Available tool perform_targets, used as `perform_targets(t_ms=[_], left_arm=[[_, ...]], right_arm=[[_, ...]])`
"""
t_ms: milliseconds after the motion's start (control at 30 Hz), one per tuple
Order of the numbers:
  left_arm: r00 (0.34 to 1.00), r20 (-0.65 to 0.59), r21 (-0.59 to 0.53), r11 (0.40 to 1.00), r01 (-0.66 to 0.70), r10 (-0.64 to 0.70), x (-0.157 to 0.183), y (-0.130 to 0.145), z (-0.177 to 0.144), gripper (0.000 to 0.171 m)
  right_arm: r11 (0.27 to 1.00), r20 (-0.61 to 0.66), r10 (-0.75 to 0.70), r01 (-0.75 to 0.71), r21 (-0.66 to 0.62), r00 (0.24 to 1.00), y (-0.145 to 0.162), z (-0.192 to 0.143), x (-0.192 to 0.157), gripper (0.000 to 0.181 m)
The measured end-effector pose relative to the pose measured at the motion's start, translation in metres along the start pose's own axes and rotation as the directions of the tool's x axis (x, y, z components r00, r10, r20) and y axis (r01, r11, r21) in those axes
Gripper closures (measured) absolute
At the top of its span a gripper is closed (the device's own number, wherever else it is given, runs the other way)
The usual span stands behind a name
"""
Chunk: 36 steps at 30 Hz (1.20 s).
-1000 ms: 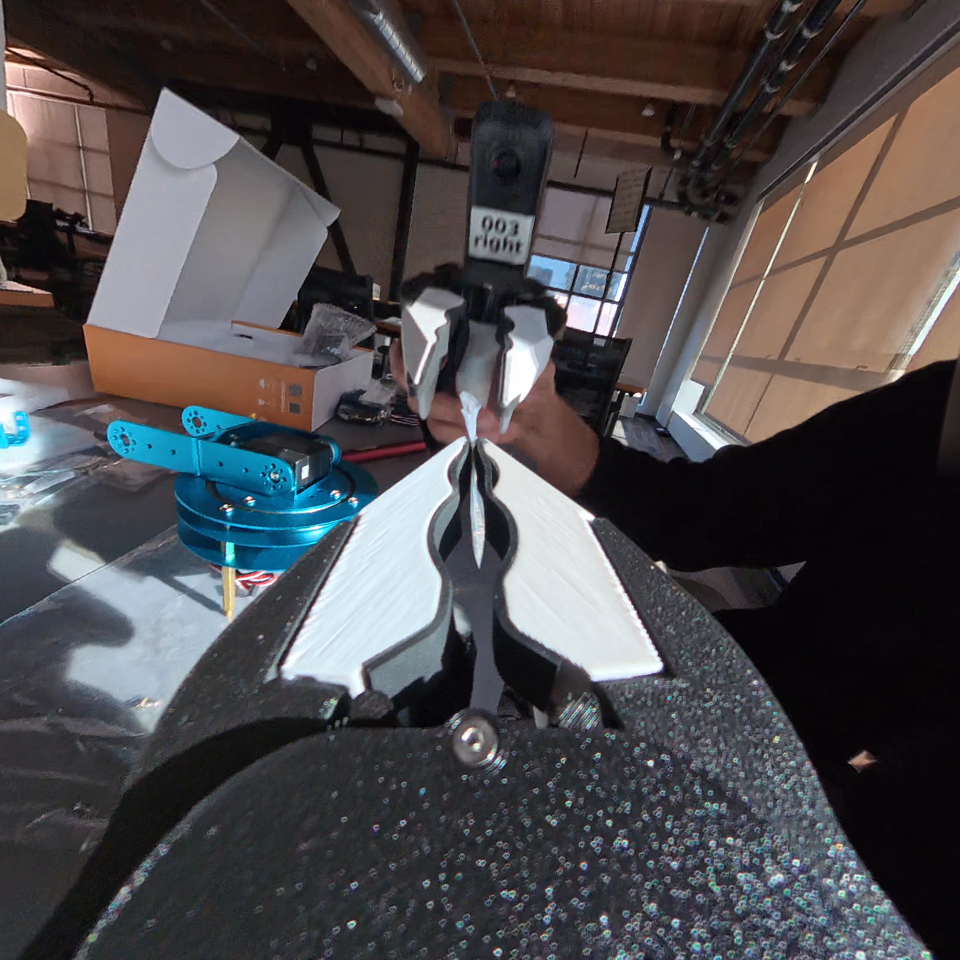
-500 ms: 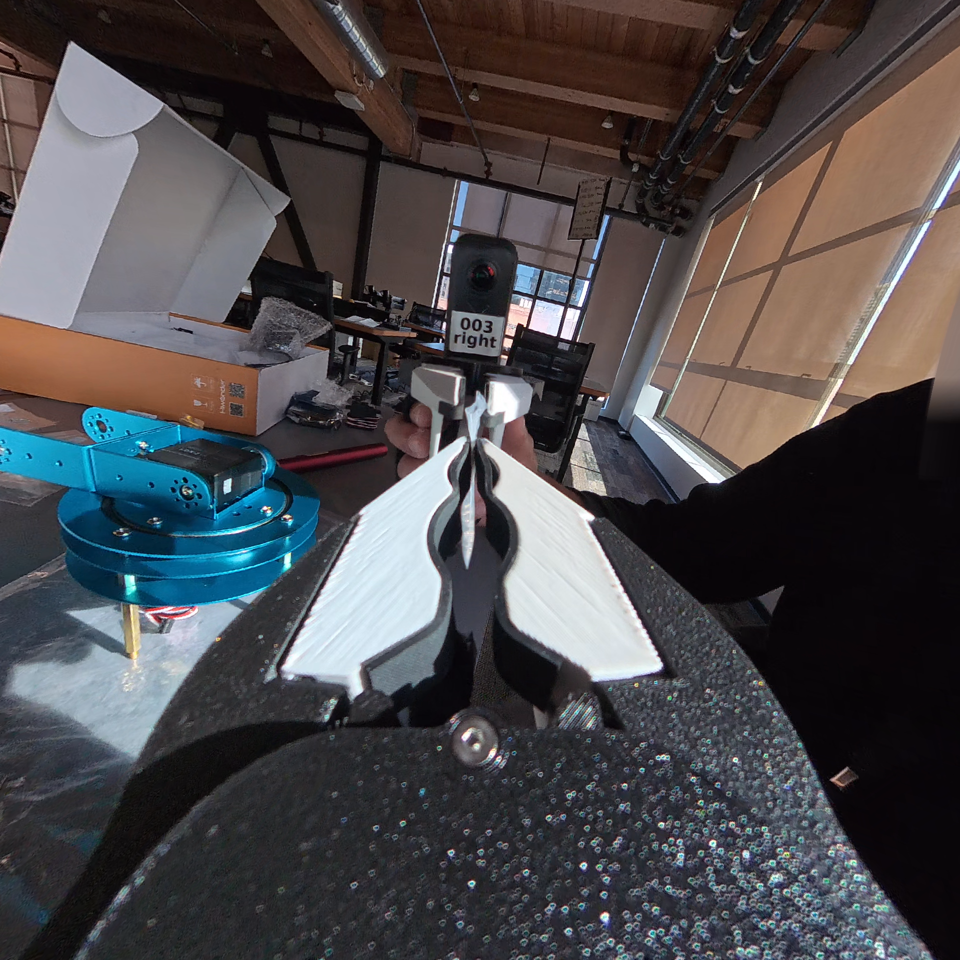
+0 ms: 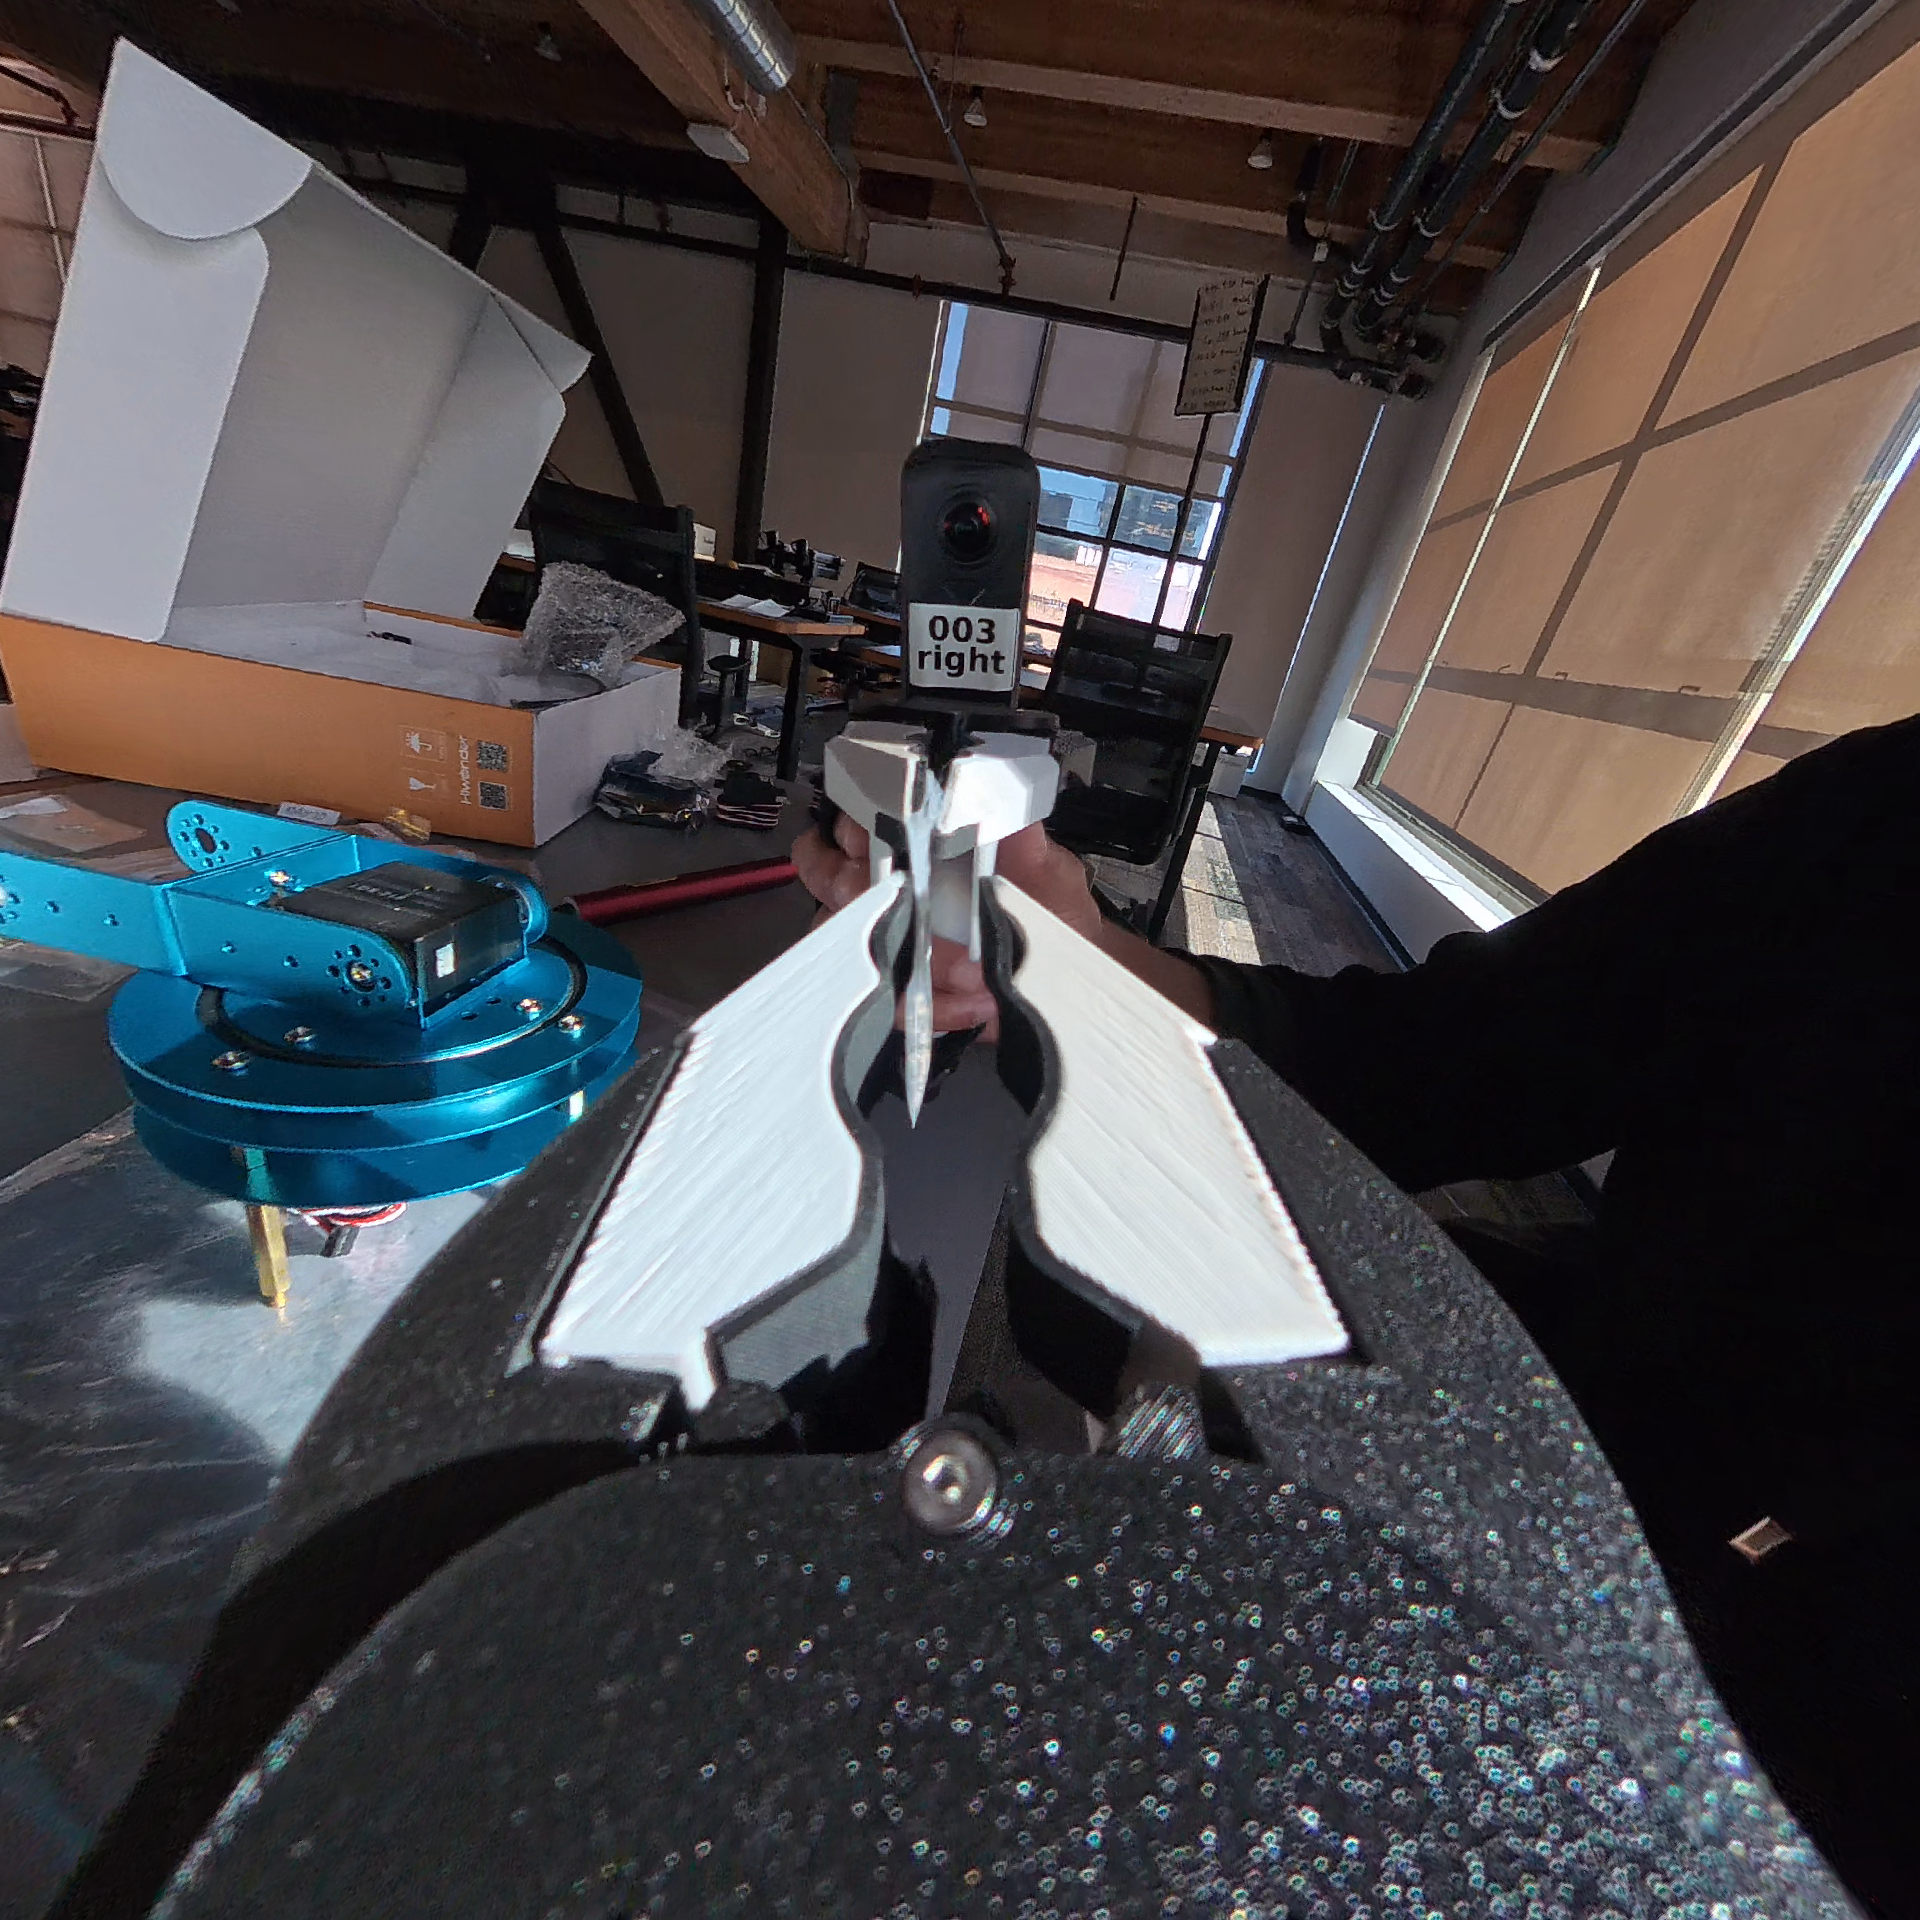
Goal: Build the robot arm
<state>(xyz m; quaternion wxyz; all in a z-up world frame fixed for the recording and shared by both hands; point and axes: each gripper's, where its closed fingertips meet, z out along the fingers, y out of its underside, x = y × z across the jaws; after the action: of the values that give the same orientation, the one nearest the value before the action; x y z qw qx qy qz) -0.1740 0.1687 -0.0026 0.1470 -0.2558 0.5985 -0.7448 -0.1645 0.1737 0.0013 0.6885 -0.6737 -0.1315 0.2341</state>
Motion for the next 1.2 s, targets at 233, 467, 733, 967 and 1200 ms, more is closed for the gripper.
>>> perform_targets(t_ms=[233,467,733,967,1200], left_arm=[[1.0,0.011,0.01,1.0,-0.002,0.002,-0.001,0.0,0.004,0.171],[1.0,-0.013,0.03,1.0,-0.005,0.006,0.001,-0.004,0.0,0.171],[0.989,0.06,-0.1,0.987,-0.128,0.134,-0.002,0.006,-0.004,0.171],[0.979,0.069,-0.174,0.968,-0.179,0.194,-0.004,0.013,-0.012,0.171],[0.985,0.122,0.003,0.992,-0.123,0.121,-0.018,-0.029,-0.063,0.171]], right_arm=[[1.0,0.01,0.004,-0.004,-0.03,1.0,0.005,0.003,-0.005,0.181],[1.0,-0.004,0.0,0.0,0.002,1.0,0.004,0.01,-0.007,0.181],[0.997,0.023,0.074,-0.073,-0.038,0.997,0.012,0.011,-0.005,0.181],[0.995,0.019,0.053,-0.051,-0.084,0.998,0.016,0.01,-0.002,0.181],[0.997,-0.12,0.007,0.002,0.072,0.993,-0.042,-0.064,0.022,0.181]])
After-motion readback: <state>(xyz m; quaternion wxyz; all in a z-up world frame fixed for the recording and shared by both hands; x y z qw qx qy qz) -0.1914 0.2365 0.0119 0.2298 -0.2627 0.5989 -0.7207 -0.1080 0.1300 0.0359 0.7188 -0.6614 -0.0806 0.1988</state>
